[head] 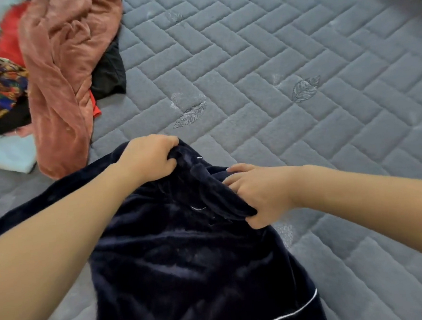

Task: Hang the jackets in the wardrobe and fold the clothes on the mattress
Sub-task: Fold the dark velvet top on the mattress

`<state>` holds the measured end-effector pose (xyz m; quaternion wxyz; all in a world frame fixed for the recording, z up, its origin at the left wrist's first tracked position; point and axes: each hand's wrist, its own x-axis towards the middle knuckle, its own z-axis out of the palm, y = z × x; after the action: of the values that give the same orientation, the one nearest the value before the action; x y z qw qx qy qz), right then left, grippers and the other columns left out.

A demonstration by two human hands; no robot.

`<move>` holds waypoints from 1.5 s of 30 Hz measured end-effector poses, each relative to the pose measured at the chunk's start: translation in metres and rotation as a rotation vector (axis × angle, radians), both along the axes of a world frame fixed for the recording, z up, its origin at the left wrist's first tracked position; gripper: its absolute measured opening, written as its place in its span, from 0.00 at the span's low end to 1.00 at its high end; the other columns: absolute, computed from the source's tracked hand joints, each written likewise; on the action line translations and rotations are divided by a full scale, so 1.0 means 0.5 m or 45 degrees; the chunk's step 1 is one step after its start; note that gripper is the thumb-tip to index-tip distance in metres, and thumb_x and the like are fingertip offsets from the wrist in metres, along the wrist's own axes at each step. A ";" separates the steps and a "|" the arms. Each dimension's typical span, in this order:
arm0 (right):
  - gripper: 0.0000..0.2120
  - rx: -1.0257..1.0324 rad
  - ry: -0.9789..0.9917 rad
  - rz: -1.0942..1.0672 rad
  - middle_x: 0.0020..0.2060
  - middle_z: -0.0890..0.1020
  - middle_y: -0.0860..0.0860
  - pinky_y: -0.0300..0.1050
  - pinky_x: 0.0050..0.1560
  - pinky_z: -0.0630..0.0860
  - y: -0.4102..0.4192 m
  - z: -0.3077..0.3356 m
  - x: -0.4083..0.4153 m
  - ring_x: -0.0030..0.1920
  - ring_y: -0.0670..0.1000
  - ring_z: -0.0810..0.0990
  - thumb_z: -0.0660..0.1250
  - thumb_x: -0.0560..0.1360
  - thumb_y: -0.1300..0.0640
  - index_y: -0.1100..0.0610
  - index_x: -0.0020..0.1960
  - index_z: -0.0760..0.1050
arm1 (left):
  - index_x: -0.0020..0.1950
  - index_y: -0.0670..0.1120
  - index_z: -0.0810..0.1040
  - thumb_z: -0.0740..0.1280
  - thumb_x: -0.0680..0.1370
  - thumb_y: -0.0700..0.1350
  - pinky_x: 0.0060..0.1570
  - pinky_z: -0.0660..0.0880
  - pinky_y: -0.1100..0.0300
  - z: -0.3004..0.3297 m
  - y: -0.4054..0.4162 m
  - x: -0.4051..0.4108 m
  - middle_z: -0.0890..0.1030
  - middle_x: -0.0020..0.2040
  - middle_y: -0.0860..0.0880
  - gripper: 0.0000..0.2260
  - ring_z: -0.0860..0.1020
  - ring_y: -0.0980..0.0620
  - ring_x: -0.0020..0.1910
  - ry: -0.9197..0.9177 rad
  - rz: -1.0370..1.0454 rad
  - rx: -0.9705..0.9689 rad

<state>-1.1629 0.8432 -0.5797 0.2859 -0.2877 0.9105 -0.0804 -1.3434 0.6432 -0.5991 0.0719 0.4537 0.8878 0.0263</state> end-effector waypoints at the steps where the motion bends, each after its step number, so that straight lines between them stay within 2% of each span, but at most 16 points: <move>1: 0.10 0.012 -0.057 -0.056 0.40 0.80 0.46 0.50 0.71 0.62 0.002 0.013 0.005 0.49 0.48 0.76 0.62 0.69 0.47 0.53 0.38 0.76 | 0.42 0.49 0.68 0.65 0.73 0.47 0.36 0.63 0.55 -0.001 0.000 0.010 0.76 0.40 0.51 0.06 0.78 0.42 0.44 0.017 0.019 -0.013; 3: 0.11 0.104 -0.207 -0.276 0.31 0.77 0.48 0.47 0.46 0.77 0.039 0.043 0.013 0.34 0.50 0.76 0.62 0.70 0.47 0.53 0.34 0.71 | 0.40 0.48 0.67 0.65 0.73 0.46 0.36 0.63 0.55 -0.004 0.010 0.029 0.75 0.39 0.50 0.07 0.78 0.41 0.44 0.038 0.045 -0.009; 5: 0.09 0.240 -0.294 -0.459 0.35 0.78 0.47 0.42 0.36 0.73 0.099 0.082 0.017 0.34 0.49 0.75 0.66 0.73 0.47 0.50 0.39 0.72 | 0.40 0.47 0.68 0.65 0.72 0.45 0.37 0.65 0.54 0.002 0.032 0.037 0.78 0.40 0.48 0.06 0.78 0.40 0.44 0.097 0.073 -0.025; 8: 0.10 0.331 -0.314 -0.691 0.45 0.81 0.48 0.44 0.46 0.75 0.196 0.127 0.023 0.43 0.51 0.78 0.68 0.74 0.45 0.50 0.50 0.76 | 0.38 0.49 0.67 0.64 0.71 0.44 0.42 0.65 0.54 0.026 0.090 0.030 0.79 0.41 0.48 0.06 0.78 0.41 0.43 0.126 0.159 -0.126; 11: 0.15 0.362 -0.367 -0.896 0.42 0.82 0.48 0.46 0.50 0.77 0.261 0.153 0.024 0.43 0.52 0.80 0.70 0.72 0.41 0.53 0.48 0.78 | 0.42 0.50 0.71 0.62 0.72 0.44 0.52 0.64 0.51 0.047 0.176 0.009 0.79 0.44 0.48 0.01 0.78 0.44 0.48 0.097 0.246 -0.323; 16: 0.22 -0.055 -0.537 -1.152 0.40 0.86 0.48 0.49 0.53 0.79 0.289 0.180 0.045 0.44 0.50 0.84 0.76 0.60 0.39 0.54 0.46 0.81 | 0.51 0.49 0.71 0.58 0.75 0.44 0.66 0.58 0.44 0.024 0.283 -0.047 0.79 0.59 0.47 0.06 0.76 0.45 0.60 0.109 0.309 -0.728; 19: 0.15 -0.196 -0.642 -1.225 0.38 0.86 0.46 0.41 0.45 0.78 0.307 0.163 0.077 0.42 0.47 0.85 0.77 0.64 0.43 0.53 0.43 0.81 | 0.51 0.49 0.75 0.58 0.76 0.43 0.71 0.55 0.42 -0.024 0.329 -0.055 0.81 0.57 0.48 0.08 0.77 0.45 0.60 0.248 0.301 -0.771; 21: 0.11 -0.134 -0.641 -1.284 0.36 0.85 0.47 0.41 0.40 0.77 0.340 0.118 0.095 0.40 0.49 0.84 0.76 0.69 0.47 0.53 0.40 0.79 | 0.56 0.50 0.78 0.57 0.77 0.43 0.73 0.51 0.38 -0.062 0.359 -0.040 0.82 0.56 0.49 0.13 0.76 0.43 0.61 0.319 0.313 -0.817; 24: 0.16 0.344 -0.532 -1.181 0.43 0.84 0.52 0.45 0.45 0.78 0.423 0.023 0.124 0.46 0.53 0.82 0.72 0.70 0.44 0.56 0.47 0.78 | 0.62 0.46 0.75 0.55 0.78 0.42 0.73 0.48 0.34 -0.121 0.401 -0.007 0.78 0.61 0.44 0.16 0.71 0.39 0.65 0.388 0.439 -0.728; 26: 0.15 0.676 -0.412 -1.118 0.52 0.81 0.53 0.44 0.46 0.74 0.491 -0.030 0.150 0.53 0.56 0.80 0.69 0.73 0.46 0.53 0.55 0.76 | 0.65 0.45 0.69 0.56 0.75 0.42 0.72 0.47 0.31 -0.160 0.441 0.048 0.71 0.65 0.41 0.18 0.66 0.38 0.67 0.245 0.561 -0.467; 30: 0.08 0.836 0.128 -1.270 0.54 0.77 0.57 0.49 0.48 0.71 0.601 -0.105 0.200 0.54 0.60 0.77 0.61 0.76 0.59 0.55 0.54 0.72 | 0.73 0.54 0.58 0.57 0.71 0.41 0.68 0.39 0.26 -0.207 0.554 0.216 0.52 0.77 0.50 0.30 0.47 0.45 0.77 -0.528 0.546 -0.134; 32: 0.11 0.727 0.346 -1.448 0.56 0.75 0.58 0.53 0.53 0.71 0.620 -0.140 0.220 0.57 0.62 0.74 0.62 0.76 0.58 0.56 0.58 0.72 | 0.76 0.60 0.52 0.55 0.71 0.42 0.65 0.37 0.23 -0.237 0.580 0.276 0.43 0.80 0.55 0.34 0.39 0.47 0.78 -0.725 0.474 -0.252; 35: 0.25 0.350 0.174 -2.125 0.66 0.70 0.61 0.57 0.63 0.68 0.603 -0.199 0.260 0.66 0.64 0.69 0.65 0.75 0.51 0.58 0.69 0.65 | 0.78 0.63 0.41 0.55 0.73 0.43 0.61 0.36 0.20 -0.303 0.582 0.307 0.35 0.80 0.54 0.39 0.30 0.46 0.77 -0.679 0.453 -0.431; 38: 0.36 -0.655 -0.249 -2.980 0.63 0.75 0.57 0.56 0.59 0.76 0.545 -0.273 0.309 0.59 0.59 0.76 0.70 0.66 0.44 0.57 0.69 0.66 | 0.77 0.62 0.33 0.57 0.74 0.45 0.58 0.35 0.19 -0.331 0.593 0.319 0.29 0.78 0.52 0.40 0.26 0.43 0.74 -0.561 0.435 -0.502; 41: 0.34 -0.929 -0.363 -2.851 0.61 0.73 0.51 0.53 0.57 0.78 0.469 -0.335 0.351 0.56 0.53 0.77 0.75 0.58 0.40 0.50 0.61 0.75 | 0.76 0.64 0.31 0.55 0.73 0.43 0.59 0.34 0.19 -0.339 0.601 0.314 0.28 0.77 0.52 0.42 0.24 0.44 0.74 -0.607 0.455 -0.540; 45: 0.22 -1.231 -0.427 -2.754 0.48 0.85 0.60 0.52 0.50 0.78 0.461 -0.309 0.354 0.46 0.57 0.82 0.72 0.58 0.54 0.58 0.51 0.81 | 0.76 0.66 0.33 0.55 0.71 0.42 0.60 0.35 0.20 -0.343 0.601 0.304 0.28 0.77 0.53 0.43 0.25 0.45 0.74 -0.617 0.431 -0.558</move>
<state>-0.9860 1.0736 -0.7341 0.0475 0.5639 0.5074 -0.6498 -1.1913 0.9438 -0.7705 0.3704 0.2549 0.8920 -0.0463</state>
